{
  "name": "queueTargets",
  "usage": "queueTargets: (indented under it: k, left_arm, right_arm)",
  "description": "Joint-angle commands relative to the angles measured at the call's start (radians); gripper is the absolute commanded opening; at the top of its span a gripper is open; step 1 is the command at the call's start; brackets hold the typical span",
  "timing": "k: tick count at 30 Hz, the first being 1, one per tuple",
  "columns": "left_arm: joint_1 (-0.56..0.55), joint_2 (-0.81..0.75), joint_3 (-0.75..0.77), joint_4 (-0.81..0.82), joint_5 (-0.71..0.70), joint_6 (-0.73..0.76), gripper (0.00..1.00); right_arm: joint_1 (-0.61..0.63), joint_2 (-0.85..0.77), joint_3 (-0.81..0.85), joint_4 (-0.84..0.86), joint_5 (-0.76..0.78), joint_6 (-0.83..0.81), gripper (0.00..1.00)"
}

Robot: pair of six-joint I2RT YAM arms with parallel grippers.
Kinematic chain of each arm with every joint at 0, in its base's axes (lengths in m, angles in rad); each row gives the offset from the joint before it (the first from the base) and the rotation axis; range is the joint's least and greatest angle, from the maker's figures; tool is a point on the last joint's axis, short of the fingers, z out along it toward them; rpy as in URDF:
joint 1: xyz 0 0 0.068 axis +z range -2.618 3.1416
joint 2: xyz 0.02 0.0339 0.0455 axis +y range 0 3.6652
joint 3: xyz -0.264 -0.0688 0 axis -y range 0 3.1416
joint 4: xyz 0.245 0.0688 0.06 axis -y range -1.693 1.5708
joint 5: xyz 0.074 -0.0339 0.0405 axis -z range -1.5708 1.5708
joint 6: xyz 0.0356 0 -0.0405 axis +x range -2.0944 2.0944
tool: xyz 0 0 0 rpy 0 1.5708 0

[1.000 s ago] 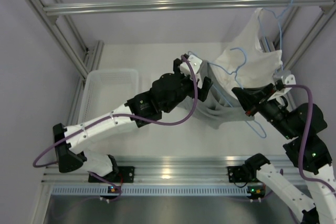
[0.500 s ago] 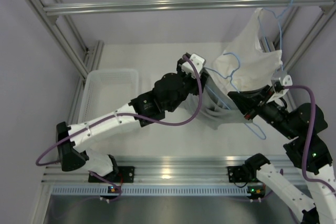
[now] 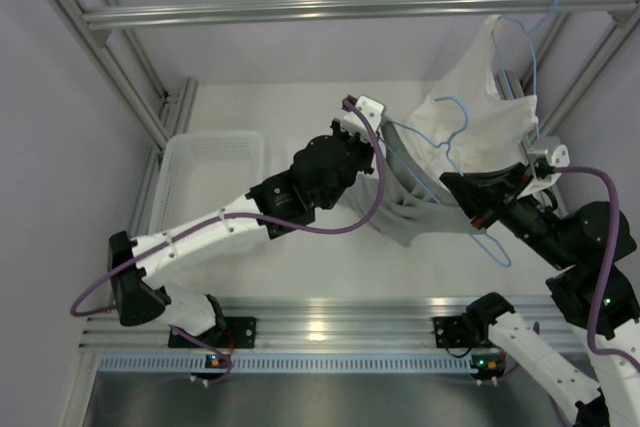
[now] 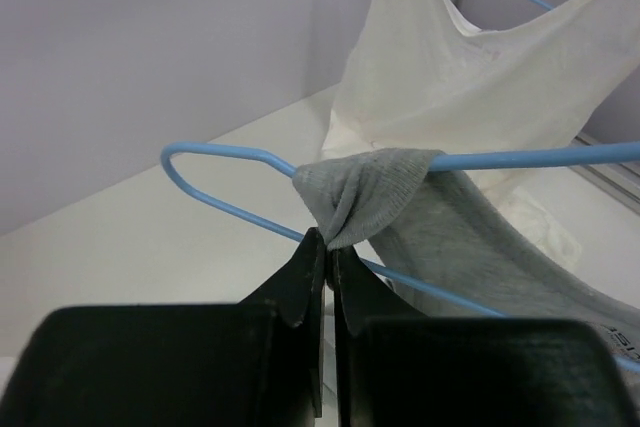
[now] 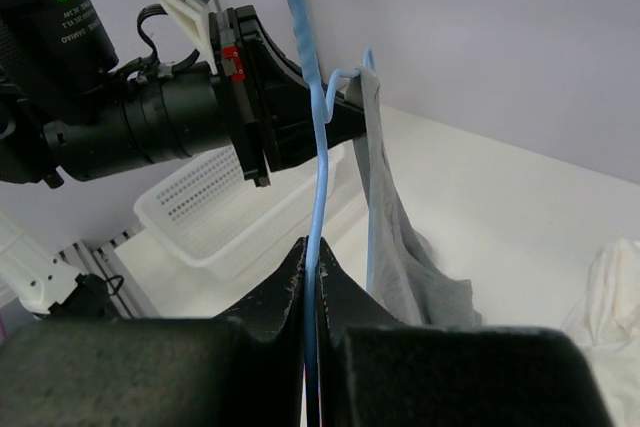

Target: Remove the tank top from the hanger

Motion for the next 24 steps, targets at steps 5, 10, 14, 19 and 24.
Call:
queueTargets:
  k: [5,10,14,19,24]
  left_arm:
    - [0.031,-0.046,0.109,0.062,-0.132,0.019,0.00]
    - [0.116,-0.043,0.204,-0.011,-0.087,-0.077,0.00]
    - [0.189,-0.025,0.274,-0.076,-0.054,-0.125,0.00]
    - [0.201,0.008,0.324,-0.119,-0.027,-0.131,0.00]
    - [0.210,0.037,0.336,-0.143,0.076,-0.154,0.00]
  right_arm:
    - [-0.009,-0.035,-0.060,0.034,-0.059,-0.069,0.00]
    - [-0.009,-0.101,-0.074,0.034,-0.153,-0.129,0.00]
    - [-0.009,-0.147,-0.083,0.026,-0.219,-0.189,0.00]
    - [-0.009,-0.236,-0.125,0.089,-0.098,-0.160,0.00]
    - [-0.009,-0.293,-0.163,0.195,-0.070,-0.117,0.00]
